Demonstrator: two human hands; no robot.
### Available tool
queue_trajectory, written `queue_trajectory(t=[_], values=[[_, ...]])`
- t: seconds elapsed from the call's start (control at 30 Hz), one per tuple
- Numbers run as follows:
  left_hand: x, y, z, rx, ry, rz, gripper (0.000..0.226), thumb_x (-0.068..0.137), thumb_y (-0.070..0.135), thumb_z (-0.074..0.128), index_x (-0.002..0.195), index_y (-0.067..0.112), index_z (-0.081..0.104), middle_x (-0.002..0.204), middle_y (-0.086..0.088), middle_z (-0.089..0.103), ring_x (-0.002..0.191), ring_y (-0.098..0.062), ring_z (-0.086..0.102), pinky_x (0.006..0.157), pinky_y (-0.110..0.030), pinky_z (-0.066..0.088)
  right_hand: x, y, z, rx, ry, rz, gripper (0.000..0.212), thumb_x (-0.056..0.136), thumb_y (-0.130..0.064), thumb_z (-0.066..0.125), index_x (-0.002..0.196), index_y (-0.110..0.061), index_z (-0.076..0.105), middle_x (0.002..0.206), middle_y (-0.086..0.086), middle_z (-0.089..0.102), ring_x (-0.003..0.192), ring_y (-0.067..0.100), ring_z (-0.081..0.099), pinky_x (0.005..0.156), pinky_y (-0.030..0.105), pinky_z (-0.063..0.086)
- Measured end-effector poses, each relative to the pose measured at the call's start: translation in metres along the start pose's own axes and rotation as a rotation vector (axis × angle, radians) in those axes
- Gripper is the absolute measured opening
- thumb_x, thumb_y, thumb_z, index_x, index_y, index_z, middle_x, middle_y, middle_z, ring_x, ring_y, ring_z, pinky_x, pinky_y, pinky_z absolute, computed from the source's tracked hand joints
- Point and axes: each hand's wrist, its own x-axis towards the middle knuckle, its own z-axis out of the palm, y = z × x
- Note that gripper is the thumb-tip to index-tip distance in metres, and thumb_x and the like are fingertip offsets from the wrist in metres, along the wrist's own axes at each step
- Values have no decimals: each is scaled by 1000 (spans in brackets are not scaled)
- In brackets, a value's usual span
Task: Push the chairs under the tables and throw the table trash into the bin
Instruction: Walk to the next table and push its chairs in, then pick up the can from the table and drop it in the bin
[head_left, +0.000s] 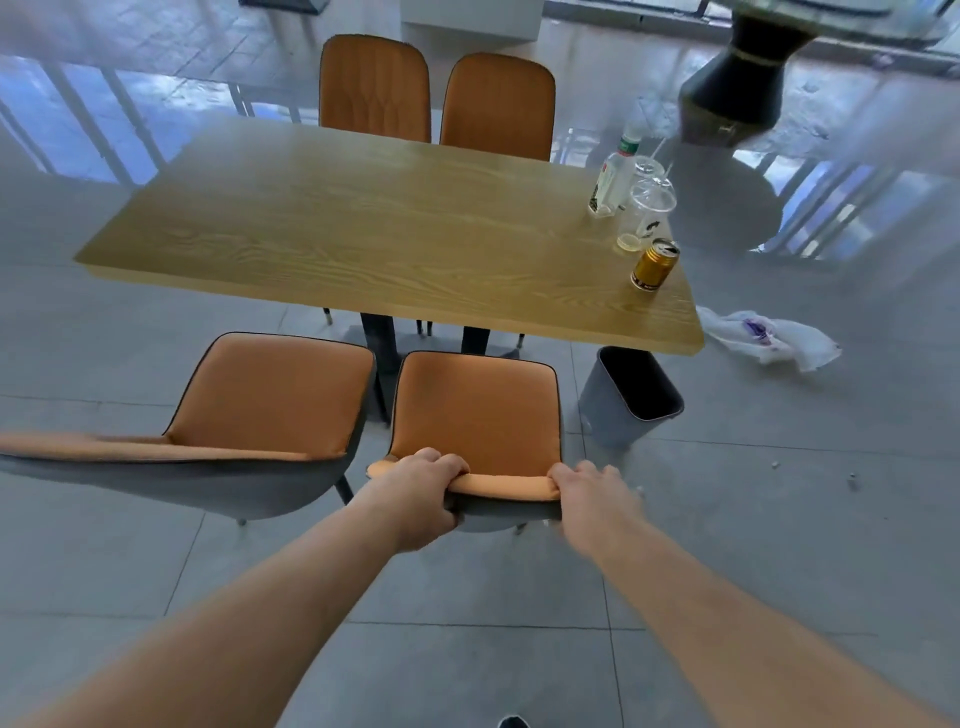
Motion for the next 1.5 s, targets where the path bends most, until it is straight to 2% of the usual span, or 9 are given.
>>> queue_trajectory(t=[0.1,0.27,0.47,0.77,0.97,1.07,1.2,1.3,1.5], values=[[-27,-50,-17,106,41,31,60,93,50,67,147,38,44,137,9,53,125,-18,50,105,-42,48,-13,-59,-2,-107,11,-34,56,89,-63,67,131,-33,46,124,-1,59,120,29,56,109,64,37],[-67,-171,-64,420,164,-137,58,93,52,64,145,33,44,140,3,55,135,-25,49,120,-61,31,1,-167,6,-2,130,-143,44,94,-49,67,129,-29,51,117,-1,63,111,28,61,107,58,44],[-78,-258,-81,529,312,-112,12,92,41,62,94,29,58,85,8,61,77,-21,67,68,-36,54,30,-211,15,-89,226,-123,14,96,-32,66,93,-29,52,81,-5,56,71,20,54,59,35,42],[-73,-258,-74,494,390,268,32,71,13,86,65,22,57,54,4,55,39,-20,48,43,-24,32,18,-229,10,-75,239,-281,8,97,-18,65,91,-24,66,83,-4,69,72,20,64,59,31,48],[-63,-257,-86,542,396,289,18,89,23,73,76,22,61,65,3,62,48,-20,59,46,-29,50,25,-238,11,-62,247,-312,6,96,-17,66,95,-23,67,86,-4,69,74,19,64,63,33,56],[-65,-246,-93,574,240,187,15,99,40,58,95,25,60,85,6,64,69,-16,64,64,-32,58,27,-236,2,-50,178,-298,5,99,-29,64,102,-24,64,95,-5,68,80,17,60,69,35,58],[-67,-218,-115,358,27,-43,59,88,73,60,131,34,54,120,9,65,105,-14,62,90,-37,58,18,-239,-31,77,83,-215,57,97,-71,49,137,-30,56,127,-7,65,113,22,60,95,43,55],[-71,-187,-158,277,195,-84,94,80,88,54,156,35,36,158,5,47,143,-24,45,113,-50,45,4,-225,-81,190,314,-122,70,98,-71,43,154,-29,42,153,-3,53,141,25,46,116,49,41],[-84,-67,-280,265,493,112,101,79,92,47,160,32,31,167,0,36,150,-28,35,117,-51,37,-47,-161,-218,145,588,-40,82,96,-74,40,161,-25,24,165,8,34,154,31,27,124,54,26]])
